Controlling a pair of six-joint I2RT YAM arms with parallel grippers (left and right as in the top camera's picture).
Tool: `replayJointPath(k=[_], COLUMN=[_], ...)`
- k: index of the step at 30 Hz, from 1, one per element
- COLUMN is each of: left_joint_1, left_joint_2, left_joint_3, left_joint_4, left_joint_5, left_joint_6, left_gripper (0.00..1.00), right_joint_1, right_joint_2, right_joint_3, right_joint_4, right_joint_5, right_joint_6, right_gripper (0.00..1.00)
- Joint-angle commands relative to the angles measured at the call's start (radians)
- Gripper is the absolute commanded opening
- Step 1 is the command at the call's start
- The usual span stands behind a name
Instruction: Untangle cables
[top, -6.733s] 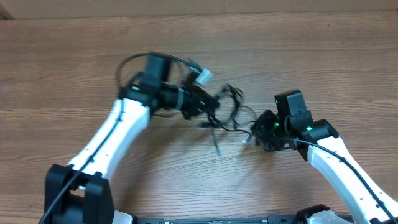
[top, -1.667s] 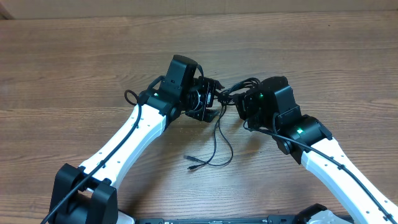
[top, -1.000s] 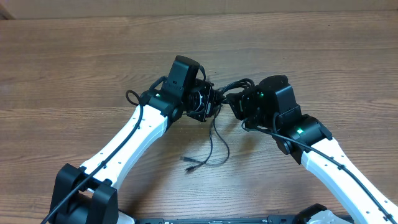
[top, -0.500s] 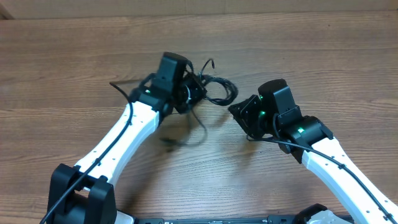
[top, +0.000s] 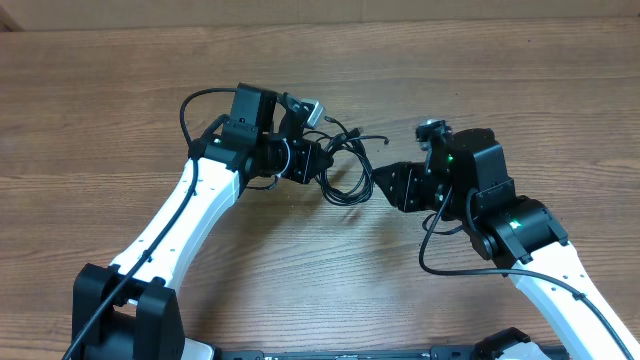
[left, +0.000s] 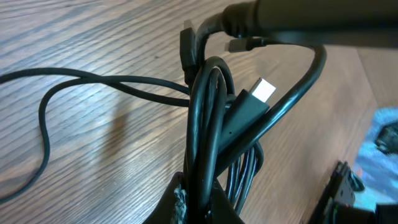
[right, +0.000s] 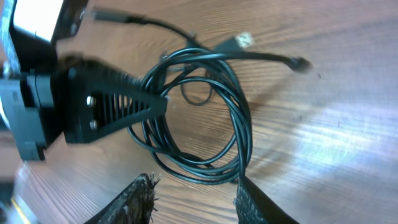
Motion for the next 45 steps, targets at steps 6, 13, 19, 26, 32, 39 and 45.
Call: replayJointPath(k=[6,13,19,26,32,39,45], left_joint_1=[-0.003,-0.009,-0.009,-0.009,-0.008,-0.008,-0.008], left_joint_2=[-0.024,-0.024,-0.024,-0.024,-0.024,-0.024,-0.024], left_joint_3=[0.017,0.017,0.017,0.017,0.017,0.017,0.017], left_joint_4=[-0.007,-0.079,-0.095,-0.088,-0.069,-0.023,-0.01], left_joint_5=[0.097,0.098,0.159,0.235,0.241,0.337,0.404], left_joint_6=[0.003,0.004,0.04,0.041,-0.003,-0.035,-0.039], left_gripper=[0.04,0.04,0.04,0.04,0.04,0.04,0.04], right_joint_1=[0.042,0.061,0.061,0.069,0.105,0.151,0.153], right_joint_2=[0.079,0.185,0.218,0.22,0.22,0.256,0.277], right_joint_3=[0.02,0.02,0.02,0.02,0.019,0.019,0.019], right_joint_4=[0.005,0.035,0.106,0.11,0.1,0.072,0.073], right_joint_5=[-0.018,0.049,0.054,0.057,0.077,0.288,0.3], right_joint_6=[-0.258,-0.262,-0.262,-0.262,-0.262,-0.261,-0.232], right_gripper=[0.4,0.41,0.4,0.22,0.24,0.22,0.04])
